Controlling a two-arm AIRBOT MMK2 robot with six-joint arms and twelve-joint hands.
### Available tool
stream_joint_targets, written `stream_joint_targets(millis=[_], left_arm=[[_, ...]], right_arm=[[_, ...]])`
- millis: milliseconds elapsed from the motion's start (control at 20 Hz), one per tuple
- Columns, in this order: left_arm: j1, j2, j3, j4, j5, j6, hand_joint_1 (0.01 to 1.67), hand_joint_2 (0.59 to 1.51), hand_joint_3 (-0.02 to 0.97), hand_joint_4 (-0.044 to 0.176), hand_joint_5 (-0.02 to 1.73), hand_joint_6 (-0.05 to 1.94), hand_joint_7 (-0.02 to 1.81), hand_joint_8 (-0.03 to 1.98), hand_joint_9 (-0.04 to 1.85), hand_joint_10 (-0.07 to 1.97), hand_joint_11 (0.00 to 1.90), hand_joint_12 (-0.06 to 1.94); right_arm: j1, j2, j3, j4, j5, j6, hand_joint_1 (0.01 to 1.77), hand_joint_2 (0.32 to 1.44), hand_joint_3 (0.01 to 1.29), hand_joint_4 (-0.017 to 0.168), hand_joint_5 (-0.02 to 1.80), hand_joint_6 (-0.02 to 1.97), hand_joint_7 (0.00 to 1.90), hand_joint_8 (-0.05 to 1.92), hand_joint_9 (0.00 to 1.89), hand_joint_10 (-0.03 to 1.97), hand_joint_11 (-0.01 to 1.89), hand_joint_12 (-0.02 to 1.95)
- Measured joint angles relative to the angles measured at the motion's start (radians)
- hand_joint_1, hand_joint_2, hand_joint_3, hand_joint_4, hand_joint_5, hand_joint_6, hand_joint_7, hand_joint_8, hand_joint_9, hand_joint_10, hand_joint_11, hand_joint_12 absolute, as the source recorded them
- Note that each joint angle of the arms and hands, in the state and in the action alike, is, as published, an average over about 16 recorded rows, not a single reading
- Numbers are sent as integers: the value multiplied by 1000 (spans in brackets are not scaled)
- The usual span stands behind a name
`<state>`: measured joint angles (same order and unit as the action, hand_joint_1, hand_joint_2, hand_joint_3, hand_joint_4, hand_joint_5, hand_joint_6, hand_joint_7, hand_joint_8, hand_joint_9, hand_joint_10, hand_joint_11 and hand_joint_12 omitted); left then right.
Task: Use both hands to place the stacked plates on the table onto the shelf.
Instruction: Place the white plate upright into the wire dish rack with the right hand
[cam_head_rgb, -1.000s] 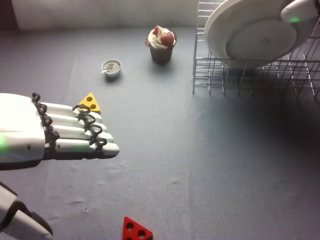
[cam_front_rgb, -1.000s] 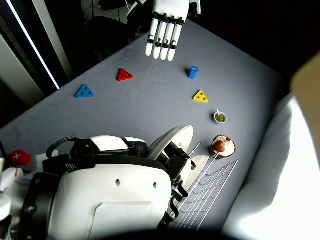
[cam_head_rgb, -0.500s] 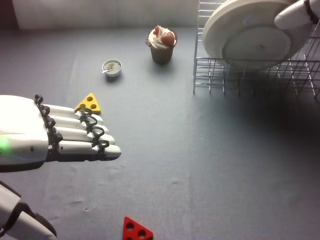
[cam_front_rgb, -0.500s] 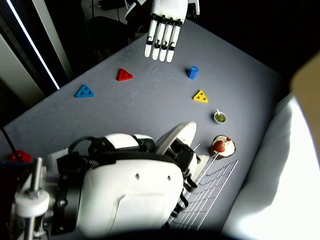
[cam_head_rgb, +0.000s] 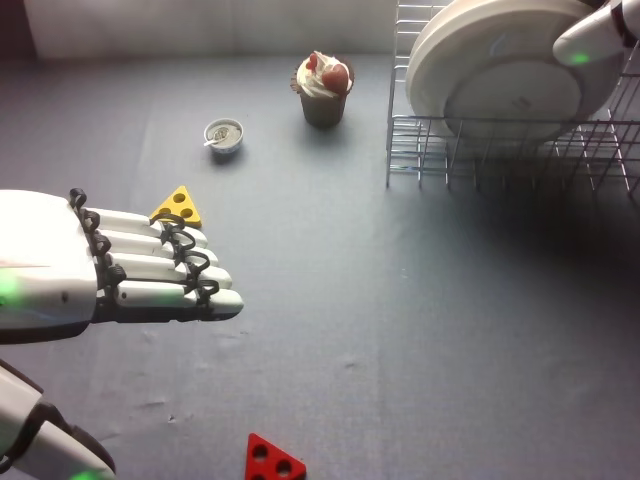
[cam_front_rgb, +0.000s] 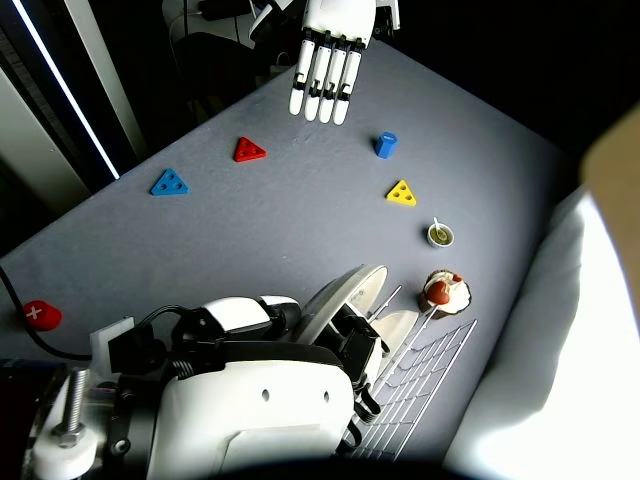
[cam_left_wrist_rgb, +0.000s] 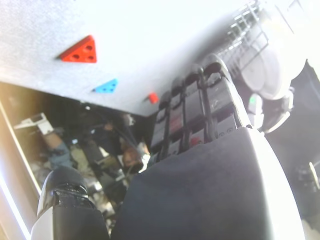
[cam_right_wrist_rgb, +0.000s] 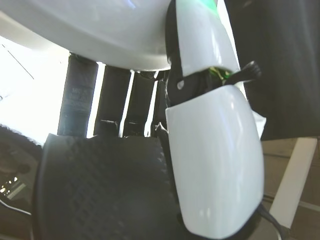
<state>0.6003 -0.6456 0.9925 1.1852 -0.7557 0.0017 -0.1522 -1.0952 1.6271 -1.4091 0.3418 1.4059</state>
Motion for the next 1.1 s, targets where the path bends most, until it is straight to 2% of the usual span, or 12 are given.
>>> stream_joint_targets(millis=[250,450,600,750,1100], left_arm=[[0,0,-1,-1,-1,0,77,950,13,-2,75,16,135,0,137,5,133,20],[0,0,-2,-2,-1,0,74,952,12,-2,75,16,131,1,133,4,129,21],[0,0,-3,-4,0,0,73,952,12,-2,75,15,132,1,133,4,126,21],[0,0,-5,-5,0,0,72,952,12,-2,75,16,131,1,134,4,122,20],[0,0,-12,-9,4,0,70,952,12,-3,75,16,127,2,130,4,116,20]], right_arm=[[-14,-8,10,9,15,3,1249,989,14,-8,773,551,901,305,1004,268,1036,367],[-22,-12,15,13,27,5,1096,972,14,-7,653,327,747,156,843,142,917,93],[-26,-14,17,16,37,6,981,961,15,-5,553,166,613,47,710,55,780,44],[-27,-15,15,18,45,8,886,944,16,-4,448,27,506,28,601,28,646,21],[-8,-12,0,28,56,8,805,950,16,-4,365,9,408,28,482,29,504,26]])
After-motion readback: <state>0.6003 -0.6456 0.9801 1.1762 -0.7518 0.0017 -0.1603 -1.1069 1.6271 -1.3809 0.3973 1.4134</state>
